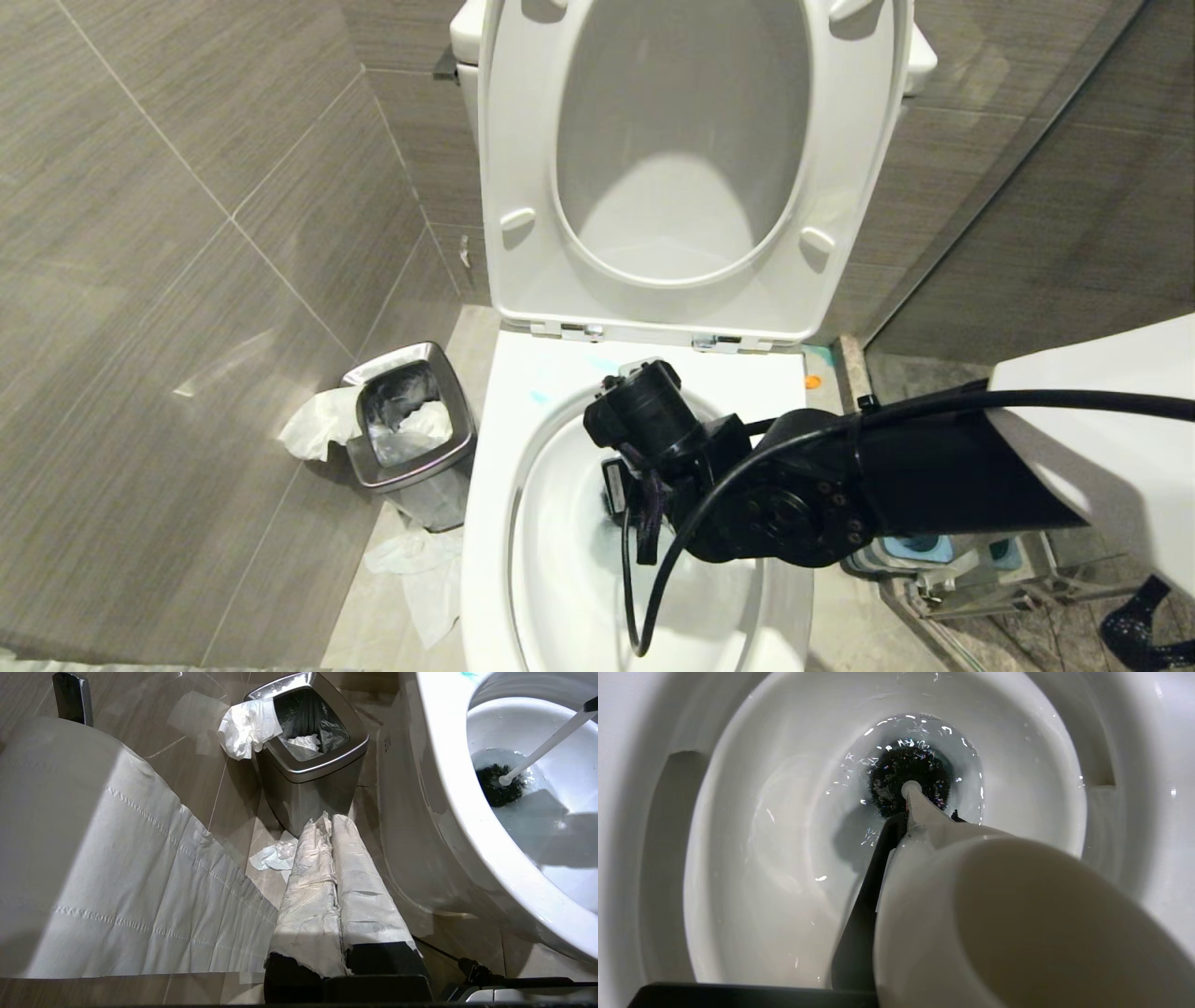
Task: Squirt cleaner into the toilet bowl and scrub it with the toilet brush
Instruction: Scrub the toilet bowl
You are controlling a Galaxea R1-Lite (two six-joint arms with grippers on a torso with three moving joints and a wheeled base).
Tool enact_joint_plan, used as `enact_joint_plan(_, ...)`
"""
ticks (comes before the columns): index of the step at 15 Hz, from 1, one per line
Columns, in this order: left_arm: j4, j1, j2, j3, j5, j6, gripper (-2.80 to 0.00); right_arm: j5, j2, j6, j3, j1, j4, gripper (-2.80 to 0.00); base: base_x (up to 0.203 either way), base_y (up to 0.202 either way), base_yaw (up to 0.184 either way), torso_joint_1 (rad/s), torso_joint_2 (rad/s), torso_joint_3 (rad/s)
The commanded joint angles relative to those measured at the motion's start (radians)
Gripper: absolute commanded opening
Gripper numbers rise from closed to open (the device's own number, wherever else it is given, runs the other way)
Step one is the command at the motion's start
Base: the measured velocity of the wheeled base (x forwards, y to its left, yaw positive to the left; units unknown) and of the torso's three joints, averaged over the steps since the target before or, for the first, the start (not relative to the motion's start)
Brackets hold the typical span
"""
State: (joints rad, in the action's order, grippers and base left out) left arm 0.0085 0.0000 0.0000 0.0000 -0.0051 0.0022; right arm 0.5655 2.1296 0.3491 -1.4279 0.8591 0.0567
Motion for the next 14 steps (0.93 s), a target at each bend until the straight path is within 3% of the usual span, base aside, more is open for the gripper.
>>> enact_joint_plan(1,0.0,0.0,0.001,0.003,0.0,-0.001,-2.8,0.003,-0.107,-0.004,0.0,0.017,0.025,-2.8,0.0,0.0,0.0,0.0,0.0,0.0)
enact_joint_plan(6,0.0,0.0,0.0,0.003,-0.001,0.0,-2.8,0.014,-0.34,-0.007,0.057,0.069,0.191,-2.8,0.0,0.0,0.0,0.0,0.0,0.0)
enact_joint_plan(14,-0.001,0.0,0.001,0.003,-0.001,-0.001,-2.8,0.036,-0.268,0.038,0.118,0.066,0.187,-2.8,0.0,0.0,0.0,0.0,0.0,0.0)
